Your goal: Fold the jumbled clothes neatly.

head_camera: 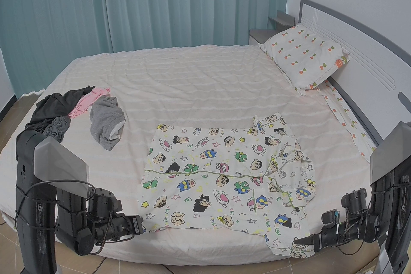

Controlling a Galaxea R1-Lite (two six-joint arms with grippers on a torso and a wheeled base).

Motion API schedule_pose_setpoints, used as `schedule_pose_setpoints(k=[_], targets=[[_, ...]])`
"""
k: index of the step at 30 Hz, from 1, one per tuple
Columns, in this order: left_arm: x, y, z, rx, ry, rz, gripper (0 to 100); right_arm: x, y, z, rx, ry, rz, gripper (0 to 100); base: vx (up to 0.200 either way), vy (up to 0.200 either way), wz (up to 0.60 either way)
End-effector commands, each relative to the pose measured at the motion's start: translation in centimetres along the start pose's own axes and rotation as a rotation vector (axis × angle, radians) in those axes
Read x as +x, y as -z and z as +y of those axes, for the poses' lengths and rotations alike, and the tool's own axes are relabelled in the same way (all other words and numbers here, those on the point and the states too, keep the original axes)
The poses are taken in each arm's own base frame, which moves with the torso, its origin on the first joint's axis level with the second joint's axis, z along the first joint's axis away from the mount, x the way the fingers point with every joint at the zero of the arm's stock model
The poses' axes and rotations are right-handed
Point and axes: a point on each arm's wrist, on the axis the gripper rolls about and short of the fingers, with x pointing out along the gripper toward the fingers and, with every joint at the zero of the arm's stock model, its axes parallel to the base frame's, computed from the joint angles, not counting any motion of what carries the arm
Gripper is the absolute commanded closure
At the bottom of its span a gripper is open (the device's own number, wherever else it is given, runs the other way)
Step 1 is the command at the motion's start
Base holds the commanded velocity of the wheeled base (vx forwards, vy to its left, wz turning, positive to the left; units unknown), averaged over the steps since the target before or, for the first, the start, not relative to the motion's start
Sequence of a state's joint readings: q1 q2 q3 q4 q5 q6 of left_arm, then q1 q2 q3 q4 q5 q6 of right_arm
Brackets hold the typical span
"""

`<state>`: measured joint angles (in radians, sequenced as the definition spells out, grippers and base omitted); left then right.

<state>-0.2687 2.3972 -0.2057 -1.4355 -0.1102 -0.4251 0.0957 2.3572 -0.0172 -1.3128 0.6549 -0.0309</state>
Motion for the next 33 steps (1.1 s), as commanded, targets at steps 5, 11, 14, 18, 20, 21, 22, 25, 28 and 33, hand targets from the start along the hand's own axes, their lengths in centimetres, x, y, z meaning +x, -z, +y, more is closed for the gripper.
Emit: schedule_pose_setpoints(k=[5, 11, 14, 18, 20, 21, 22, 25, 28, 33], targets=[[-0.8, -2.9, -1.7, -0.118, 0.083, -0.131, 100, -1.8, -0.7, -0.4, 0.015, -0.047, -0.093, 100, 0.000, 0.000, 0.00], [-1.2, -4.3, -2.4, -0.161, 0.111, -0.194, 100, -2.4, -1.5, -0.6, 0.009, -0.048, -0.163, 100, 0.000, 0.000, 0.00], [-1.1, -4.7, -2.5, -0.161, 0.108, -0.217, 100, -2.9, -2.1, -0.4, 0.004, -0.051, -0.205, 100, 0.000, 0.000, 0.00], [-1.2, -5.5, -2.7, -0.165, 0.086, -0.271, 100, -3.5, -3.1, 0.0, 0.001, -0.056, -0.273, 100, 0.000, 0.000, 0.00], [-1.8, -5.9, -2.9, -0.163, 0.093, -0.287, 100, -3.6, -3.3, 0.1, -0.003, -0.055, -0.292, 100, 0.000, 0.000, 0.00], [-1.8, -5.9, -3.0, -0.163, 0.094, -0.289, 100, -3.6, -3.3, 0.1, -0.002, -0.055, -0.292, 100, 0.000, 0.000, 0.00], [-2.2, -6.1, -3.1, -0.164, 0.101, -0.300, 100, -3.8, -3.4, 0.1, -0.003, -0.056, -0.298, 100, 0.000, 0.000, 0.00], [-3.2, -6.7, -3.4, -0.163, 0.112, -0.325, 100, -4.1, -3.7, 0.3, -0.006, -0.056, -0.318, 100, 0.000, 0.000, 0.00], [-3.6, -7.1, -3.5, -0.166, 0.112, -0.326, 100, -4.6, -4.0, 0.6, -0.012, -0.059, -0.340, 100, 0.000, 0.000, 0.00], [-4.3, -7.4, -3.7, -0.174, 0.105, -0.305, 100, -5.4, -4.4, 1.0, -0.009, -0.083, -0.372, 100, 0.000, 0.000, 0.00]])
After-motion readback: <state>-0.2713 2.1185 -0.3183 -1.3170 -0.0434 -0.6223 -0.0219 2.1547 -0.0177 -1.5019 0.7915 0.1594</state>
